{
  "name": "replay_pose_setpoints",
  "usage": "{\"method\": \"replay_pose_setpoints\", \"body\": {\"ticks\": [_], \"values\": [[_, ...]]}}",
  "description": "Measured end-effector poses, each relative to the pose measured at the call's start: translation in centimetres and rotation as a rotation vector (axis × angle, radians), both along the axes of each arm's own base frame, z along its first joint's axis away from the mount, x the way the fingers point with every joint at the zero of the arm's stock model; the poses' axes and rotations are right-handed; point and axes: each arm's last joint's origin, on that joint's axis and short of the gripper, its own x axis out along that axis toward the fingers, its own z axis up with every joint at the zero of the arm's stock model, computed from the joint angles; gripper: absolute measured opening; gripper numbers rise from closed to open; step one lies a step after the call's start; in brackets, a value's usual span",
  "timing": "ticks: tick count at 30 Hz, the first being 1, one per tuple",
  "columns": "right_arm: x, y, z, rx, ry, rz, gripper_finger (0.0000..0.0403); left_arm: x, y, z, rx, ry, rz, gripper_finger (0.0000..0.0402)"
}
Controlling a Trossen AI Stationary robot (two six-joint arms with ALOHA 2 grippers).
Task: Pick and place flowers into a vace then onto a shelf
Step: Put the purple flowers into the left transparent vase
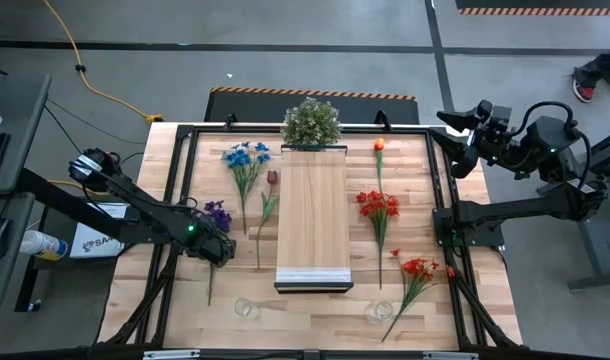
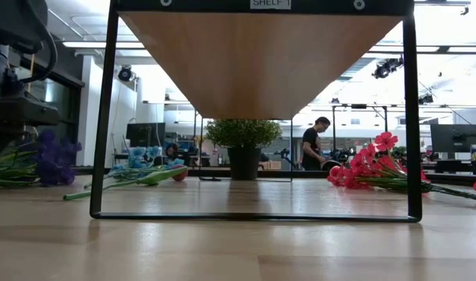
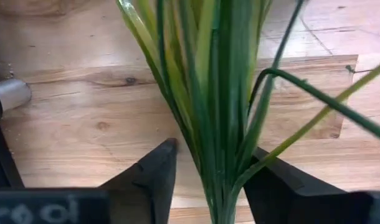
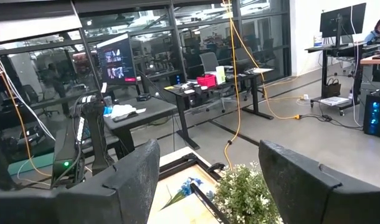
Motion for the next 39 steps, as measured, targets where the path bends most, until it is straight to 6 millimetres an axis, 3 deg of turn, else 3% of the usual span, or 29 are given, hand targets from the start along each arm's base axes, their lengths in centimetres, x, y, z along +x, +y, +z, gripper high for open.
{"method": "replay_pose_setpoints", "body": {"ticks": [20,29,39], "values": [[0.0,0.0,-0.2,0.002,0.023,0.000,0.0262,0.1,0.0,0.0,-0.008,-0.009,0.030,0.0053],[0.0,0.0,-0.2,0.001,0.024,0.000,0.0262,0.7,-0.3,0.5,0.006,-0.055,0.032,0.0067],[0.0,0.0,-0.3,0.000,0.030,0.000,0.0262,1.1,-0.5,1.7,0.025,-0.056,0.031,0.0049]]}}
